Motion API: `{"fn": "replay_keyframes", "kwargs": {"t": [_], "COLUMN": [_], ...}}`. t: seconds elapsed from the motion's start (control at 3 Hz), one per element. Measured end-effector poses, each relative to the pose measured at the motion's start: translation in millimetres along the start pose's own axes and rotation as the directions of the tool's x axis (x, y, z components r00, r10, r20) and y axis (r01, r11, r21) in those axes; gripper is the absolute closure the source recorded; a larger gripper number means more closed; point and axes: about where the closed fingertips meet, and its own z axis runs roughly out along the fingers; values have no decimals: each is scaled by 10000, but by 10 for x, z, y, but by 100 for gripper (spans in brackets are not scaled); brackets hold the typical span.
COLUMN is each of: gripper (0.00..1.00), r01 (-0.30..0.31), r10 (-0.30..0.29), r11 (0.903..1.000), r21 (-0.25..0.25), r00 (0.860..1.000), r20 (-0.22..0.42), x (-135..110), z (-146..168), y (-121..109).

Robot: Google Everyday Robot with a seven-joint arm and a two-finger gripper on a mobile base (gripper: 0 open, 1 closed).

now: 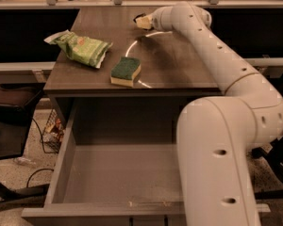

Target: Place rxbar chocolate into top drawer

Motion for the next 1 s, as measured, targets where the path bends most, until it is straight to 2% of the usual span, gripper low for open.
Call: {"fn": "replay_keyframes", "kwargs": {"t": [0.33,0.67,1.0], "gripper": [100,100,100], "r01": [116,221,227], "r10": [-169,-493,-915], "r11": [9980,9899,9734], "r21": [624,1401,2280], "r00": [9963,9797,9507], "r20": [838,1941,2963], "x": [-224,-664,-947], "z": [-318,-894,-1501], "y": [-52,-132,-139]}}
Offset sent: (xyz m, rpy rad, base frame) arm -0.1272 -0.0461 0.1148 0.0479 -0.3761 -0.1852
